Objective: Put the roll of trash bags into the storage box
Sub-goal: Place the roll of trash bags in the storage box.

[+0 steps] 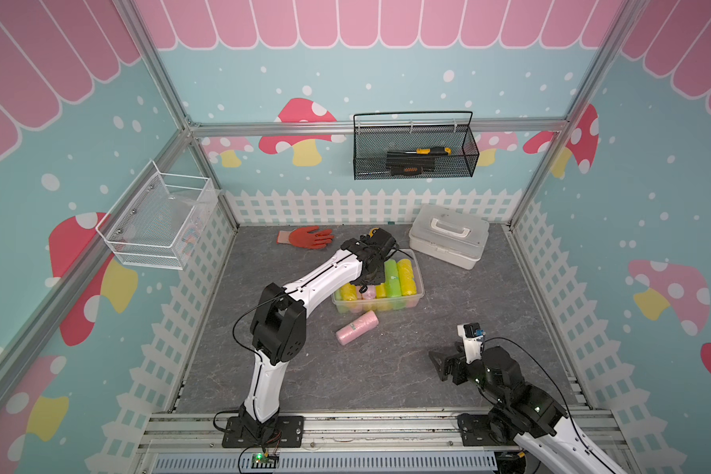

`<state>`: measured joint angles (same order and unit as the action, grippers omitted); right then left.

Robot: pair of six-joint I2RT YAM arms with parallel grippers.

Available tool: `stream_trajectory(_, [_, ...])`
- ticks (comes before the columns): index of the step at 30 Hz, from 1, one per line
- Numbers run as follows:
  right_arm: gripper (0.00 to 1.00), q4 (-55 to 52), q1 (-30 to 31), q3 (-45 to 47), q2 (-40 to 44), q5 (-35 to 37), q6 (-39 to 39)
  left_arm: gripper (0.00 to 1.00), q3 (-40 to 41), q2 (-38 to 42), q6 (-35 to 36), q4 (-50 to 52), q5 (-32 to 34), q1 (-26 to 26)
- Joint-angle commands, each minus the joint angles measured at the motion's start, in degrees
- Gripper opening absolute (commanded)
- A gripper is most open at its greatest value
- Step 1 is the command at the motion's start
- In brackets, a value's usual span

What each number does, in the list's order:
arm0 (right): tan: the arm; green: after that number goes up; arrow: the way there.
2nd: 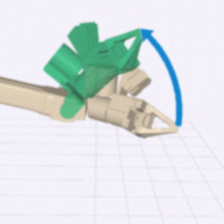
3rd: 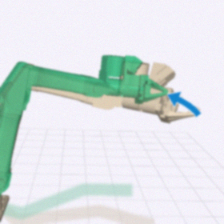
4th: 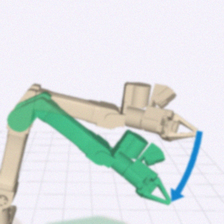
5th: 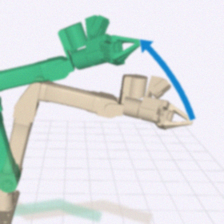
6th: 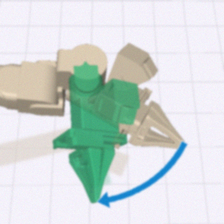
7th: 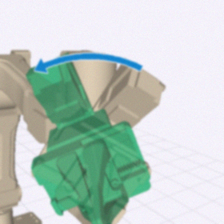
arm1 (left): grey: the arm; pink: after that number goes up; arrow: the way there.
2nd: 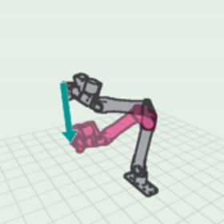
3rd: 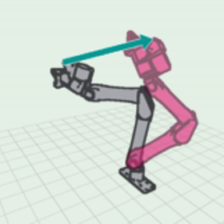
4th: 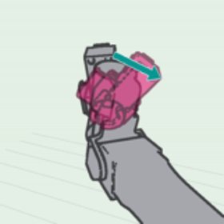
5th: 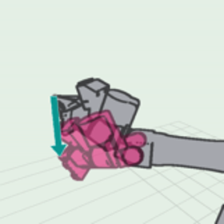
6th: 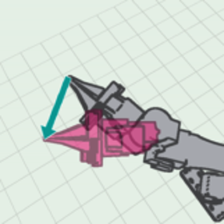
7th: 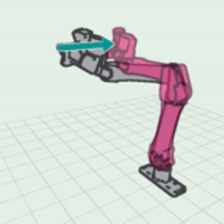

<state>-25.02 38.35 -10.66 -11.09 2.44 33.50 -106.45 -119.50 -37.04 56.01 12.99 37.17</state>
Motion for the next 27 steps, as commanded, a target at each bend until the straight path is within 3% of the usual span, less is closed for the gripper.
stream_trajectory(1, [0.99,1.2,0.2,0.6,-0.4,1.0,0.4,0.02,-1.8,-2.9,0.5,-0.1,-1.1,-1.7])
stream_trajectory(6, [0.99,1.1,0.1,1.1,0.0,0.4,0.7,0.07,-1.0,-3.6,0.0,-0.2,-1.2,-2.5])
stream_trajectory(13, [0.99,1.4,0.1,1.1,0.2,0.7,0.3,0.43,1.6,-2.1,-0.3,-1.7,-0.2,-2.4])
stream_trajectory(17, [0.99,1.4,0.2,1.1,0.2,0.4,0.4,0.52,4.5,0.4,0.1,-3.8,-0.8,-2.3])
stream_trajectory(20, [0.99,1.3,0.1,1.1,0.3,0.8,0.4,0.55,6.8,3.6,-0.3,-4.2,-0.6,-2.2])
stream_trajectory(23, [0.99,1.4,0.2,1.0,0.5,0.8,0.6,0.67,10.1,8.7,-0.8,-5.3,-1.0,-1.5])
stream_trajectory(27, [0.98,0.9,0.1,0.0,0.5,-0.8,0.5,0.77,14.5,17.1,-1.1,-6.5,3.4,2.2])
